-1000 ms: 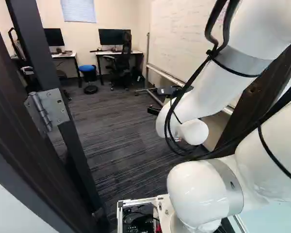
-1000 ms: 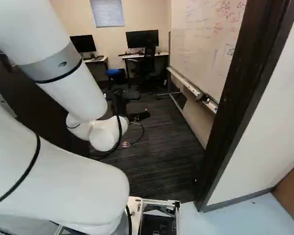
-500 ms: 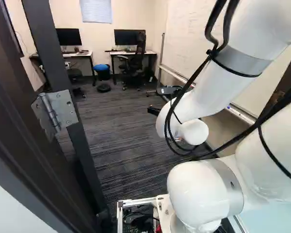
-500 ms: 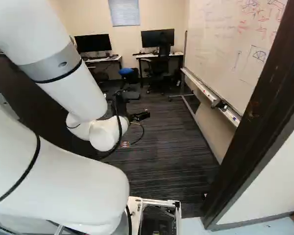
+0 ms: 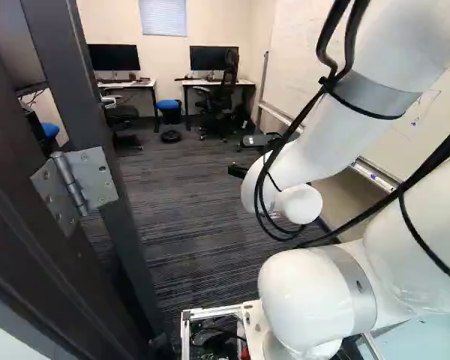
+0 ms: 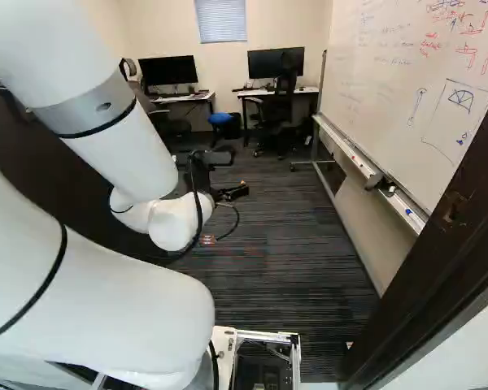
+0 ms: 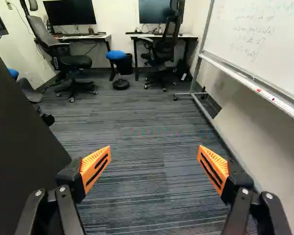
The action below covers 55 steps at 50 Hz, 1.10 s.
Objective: Open the door and move inside
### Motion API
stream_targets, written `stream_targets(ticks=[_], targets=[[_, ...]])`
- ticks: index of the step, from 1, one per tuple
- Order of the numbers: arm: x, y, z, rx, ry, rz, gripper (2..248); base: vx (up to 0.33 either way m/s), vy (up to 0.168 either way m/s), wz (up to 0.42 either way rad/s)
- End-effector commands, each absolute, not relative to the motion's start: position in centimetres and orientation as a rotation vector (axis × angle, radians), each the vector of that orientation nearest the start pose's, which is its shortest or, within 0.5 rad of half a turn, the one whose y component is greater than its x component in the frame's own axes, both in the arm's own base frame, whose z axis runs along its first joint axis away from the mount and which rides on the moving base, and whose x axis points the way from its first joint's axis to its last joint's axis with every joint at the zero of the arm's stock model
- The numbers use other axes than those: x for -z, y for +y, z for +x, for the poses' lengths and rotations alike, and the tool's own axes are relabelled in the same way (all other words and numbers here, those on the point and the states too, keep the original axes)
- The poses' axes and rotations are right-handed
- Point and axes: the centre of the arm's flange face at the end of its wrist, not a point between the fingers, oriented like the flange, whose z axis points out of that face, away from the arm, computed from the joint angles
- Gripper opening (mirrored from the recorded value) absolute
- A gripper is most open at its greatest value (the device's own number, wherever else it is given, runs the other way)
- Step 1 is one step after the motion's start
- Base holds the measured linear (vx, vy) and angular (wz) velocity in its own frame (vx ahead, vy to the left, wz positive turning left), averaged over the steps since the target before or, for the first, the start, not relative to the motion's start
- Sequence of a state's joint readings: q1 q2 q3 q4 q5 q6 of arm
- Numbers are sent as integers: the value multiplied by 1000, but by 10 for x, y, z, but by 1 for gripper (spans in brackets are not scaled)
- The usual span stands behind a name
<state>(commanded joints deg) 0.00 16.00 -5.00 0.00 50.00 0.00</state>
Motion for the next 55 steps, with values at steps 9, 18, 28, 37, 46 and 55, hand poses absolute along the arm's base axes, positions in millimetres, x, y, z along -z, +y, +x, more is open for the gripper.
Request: stream_targets(ticks=[9,18,28,37,46,55], targets=[[-366,0,270,1824,0,-2558,247,100,-45,3],[-366,0,270,1824,0,-2558,247,95,-49,9],[-366,0,270,1824,0,-2558,247,78,-41,4],[-366,0,270,1824,0,-2558,247,99,-35,46],[-366,0,270,1824,0,-2558,247,84,-12,110],[-366,0,270,1824,0,-2558,247,102,-21,127]])
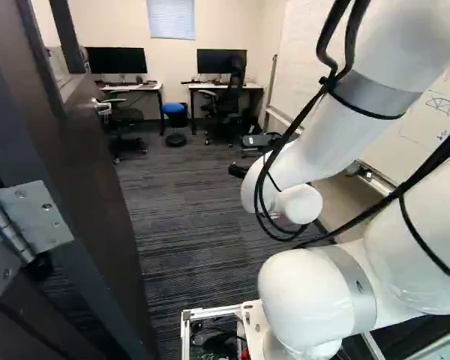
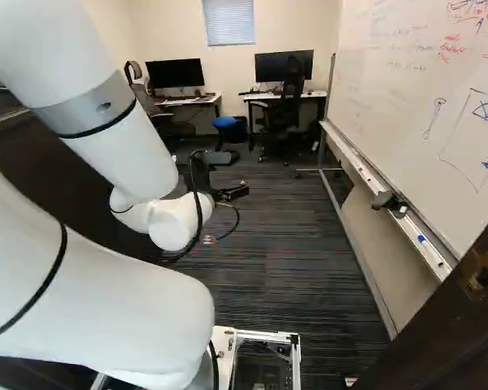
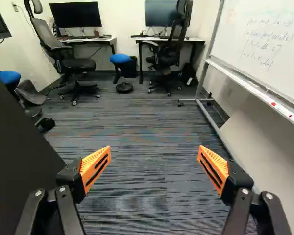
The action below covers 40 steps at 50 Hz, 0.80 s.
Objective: Open the door and move inside
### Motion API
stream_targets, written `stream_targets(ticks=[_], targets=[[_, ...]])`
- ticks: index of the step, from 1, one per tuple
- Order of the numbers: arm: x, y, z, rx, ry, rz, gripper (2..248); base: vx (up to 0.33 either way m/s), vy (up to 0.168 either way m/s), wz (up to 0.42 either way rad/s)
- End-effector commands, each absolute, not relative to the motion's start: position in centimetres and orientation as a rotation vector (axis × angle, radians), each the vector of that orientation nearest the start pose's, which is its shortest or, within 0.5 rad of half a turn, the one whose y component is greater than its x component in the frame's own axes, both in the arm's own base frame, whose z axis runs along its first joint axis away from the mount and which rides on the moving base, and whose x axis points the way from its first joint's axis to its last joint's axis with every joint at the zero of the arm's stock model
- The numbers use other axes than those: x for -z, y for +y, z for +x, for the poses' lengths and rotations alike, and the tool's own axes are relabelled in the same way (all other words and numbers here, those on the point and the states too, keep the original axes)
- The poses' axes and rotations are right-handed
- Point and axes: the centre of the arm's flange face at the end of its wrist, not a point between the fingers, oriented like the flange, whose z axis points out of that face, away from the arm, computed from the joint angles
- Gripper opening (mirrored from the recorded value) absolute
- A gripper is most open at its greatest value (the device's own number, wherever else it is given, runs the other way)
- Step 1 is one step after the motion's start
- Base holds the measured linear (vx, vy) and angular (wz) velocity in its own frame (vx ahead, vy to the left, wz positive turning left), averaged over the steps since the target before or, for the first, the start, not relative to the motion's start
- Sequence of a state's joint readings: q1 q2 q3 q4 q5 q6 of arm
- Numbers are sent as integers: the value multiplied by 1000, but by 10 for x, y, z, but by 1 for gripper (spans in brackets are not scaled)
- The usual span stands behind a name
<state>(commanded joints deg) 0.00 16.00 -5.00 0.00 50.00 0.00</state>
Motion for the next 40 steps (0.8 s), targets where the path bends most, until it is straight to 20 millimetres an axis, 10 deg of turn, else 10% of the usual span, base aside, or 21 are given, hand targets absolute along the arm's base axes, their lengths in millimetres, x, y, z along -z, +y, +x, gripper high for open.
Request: stream_targets(ticks=[40], targets=[[-366,0,270,1824,0,-2558,247,124,-6,76]])
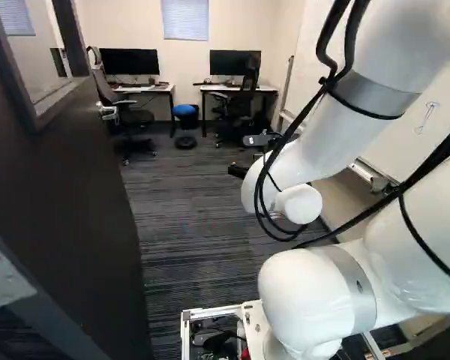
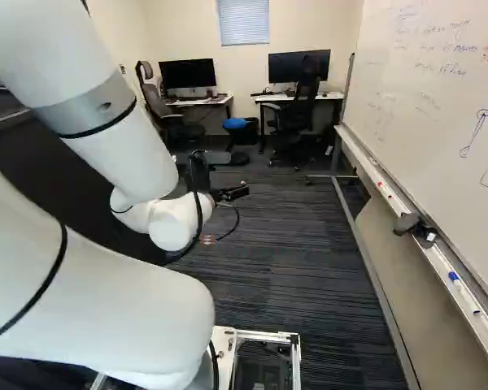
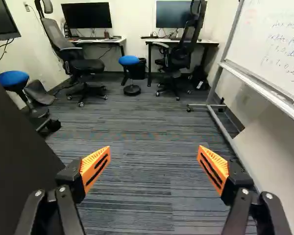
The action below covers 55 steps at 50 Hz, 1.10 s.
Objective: Open the door and move inside
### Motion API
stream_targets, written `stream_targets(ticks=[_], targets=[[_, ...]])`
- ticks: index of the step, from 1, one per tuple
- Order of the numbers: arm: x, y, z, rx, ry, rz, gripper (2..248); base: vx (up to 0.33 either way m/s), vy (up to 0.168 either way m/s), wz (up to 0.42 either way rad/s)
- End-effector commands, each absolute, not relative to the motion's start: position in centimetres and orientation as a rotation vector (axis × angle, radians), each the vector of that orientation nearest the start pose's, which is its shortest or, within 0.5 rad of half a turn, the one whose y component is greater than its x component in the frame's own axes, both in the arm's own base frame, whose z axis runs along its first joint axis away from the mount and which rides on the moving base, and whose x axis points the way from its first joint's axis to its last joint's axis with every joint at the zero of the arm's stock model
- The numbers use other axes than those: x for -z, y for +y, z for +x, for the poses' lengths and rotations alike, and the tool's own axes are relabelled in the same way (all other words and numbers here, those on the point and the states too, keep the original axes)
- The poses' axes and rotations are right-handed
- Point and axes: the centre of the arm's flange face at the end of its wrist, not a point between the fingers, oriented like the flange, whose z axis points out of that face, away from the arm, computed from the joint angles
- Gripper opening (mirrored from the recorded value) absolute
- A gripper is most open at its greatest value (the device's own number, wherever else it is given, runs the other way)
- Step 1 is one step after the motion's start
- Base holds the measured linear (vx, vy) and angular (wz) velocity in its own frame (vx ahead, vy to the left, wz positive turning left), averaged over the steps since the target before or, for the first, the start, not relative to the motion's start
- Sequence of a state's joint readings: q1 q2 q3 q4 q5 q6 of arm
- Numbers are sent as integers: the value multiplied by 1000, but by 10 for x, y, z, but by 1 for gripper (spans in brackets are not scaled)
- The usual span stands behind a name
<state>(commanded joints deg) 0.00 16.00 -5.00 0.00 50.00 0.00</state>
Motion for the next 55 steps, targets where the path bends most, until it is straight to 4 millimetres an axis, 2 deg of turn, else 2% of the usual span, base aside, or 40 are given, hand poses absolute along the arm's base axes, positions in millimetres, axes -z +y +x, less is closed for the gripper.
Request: stream_targets(ticks=[55], targets=[[-366,0,270,1824,0,-2558,247,171,4,3]])
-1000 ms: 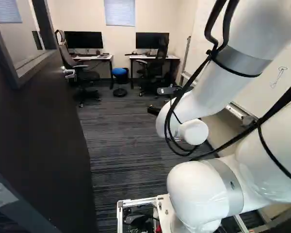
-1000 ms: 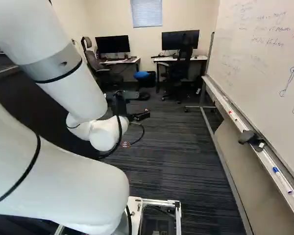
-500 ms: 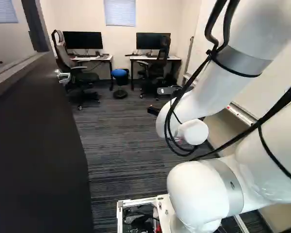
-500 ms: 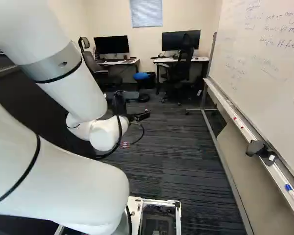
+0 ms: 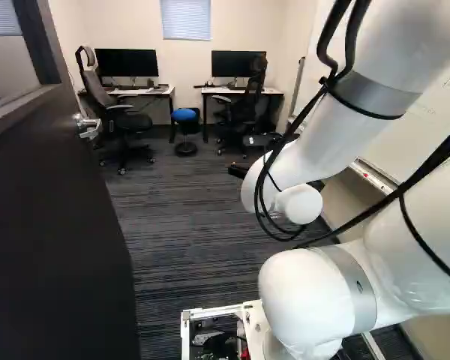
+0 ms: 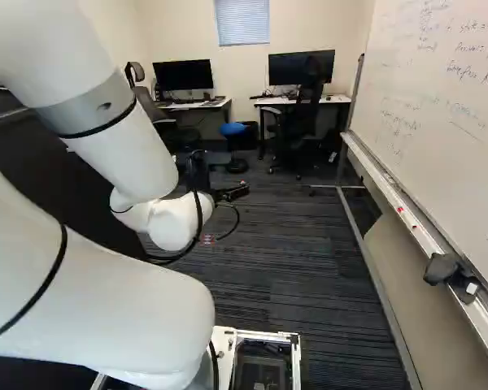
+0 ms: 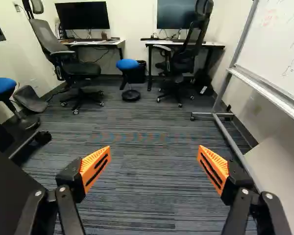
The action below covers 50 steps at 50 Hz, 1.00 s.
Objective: Open the door and move inside
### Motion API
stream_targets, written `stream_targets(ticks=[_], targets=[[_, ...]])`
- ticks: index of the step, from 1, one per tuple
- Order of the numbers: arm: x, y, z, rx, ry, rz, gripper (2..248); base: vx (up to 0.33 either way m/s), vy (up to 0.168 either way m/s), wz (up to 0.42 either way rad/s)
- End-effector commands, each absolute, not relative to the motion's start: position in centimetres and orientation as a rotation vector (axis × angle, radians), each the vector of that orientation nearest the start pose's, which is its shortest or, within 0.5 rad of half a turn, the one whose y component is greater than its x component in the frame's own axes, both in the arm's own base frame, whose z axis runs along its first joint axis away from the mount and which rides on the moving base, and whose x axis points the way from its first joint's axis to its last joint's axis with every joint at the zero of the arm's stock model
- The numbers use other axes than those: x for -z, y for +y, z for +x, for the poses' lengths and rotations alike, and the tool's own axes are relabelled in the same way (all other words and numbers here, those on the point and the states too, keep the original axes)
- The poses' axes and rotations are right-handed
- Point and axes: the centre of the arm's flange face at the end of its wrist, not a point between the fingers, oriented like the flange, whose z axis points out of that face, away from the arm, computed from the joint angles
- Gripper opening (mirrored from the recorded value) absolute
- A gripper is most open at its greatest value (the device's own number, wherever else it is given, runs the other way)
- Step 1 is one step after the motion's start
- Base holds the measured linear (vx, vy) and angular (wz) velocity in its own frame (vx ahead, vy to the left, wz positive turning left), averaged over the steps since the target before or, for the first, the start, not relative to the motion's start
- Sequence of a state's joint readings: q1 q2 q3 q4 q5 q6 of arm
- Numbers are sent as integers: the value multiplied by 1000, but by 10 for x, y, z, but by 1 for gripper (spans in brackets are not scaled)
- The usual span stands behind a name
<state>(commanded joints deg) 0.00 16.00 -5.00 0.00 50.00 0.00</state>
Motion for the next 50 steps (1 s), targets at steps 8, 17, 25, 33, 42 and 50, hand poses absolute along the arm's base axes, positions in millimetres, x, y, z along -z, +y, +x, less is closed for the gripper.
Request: stream_targets(ticks=[8,17,25,33,42,50], targets=[[-366,0,270,1824,0,-2558,247,163,9,-7],[-366,0,270,1824,0,-2558,247,160,-4,-3],[-366,0,270,1824,0,-2558,247,168,0,-5],[-366,0,270,1824,0,-2558,247,173,0,-12],[-366,0,270,1824,0,-2558,247,181,0,-14],[-366,0,270,1824,0,-2558,247,188,2,-15]])
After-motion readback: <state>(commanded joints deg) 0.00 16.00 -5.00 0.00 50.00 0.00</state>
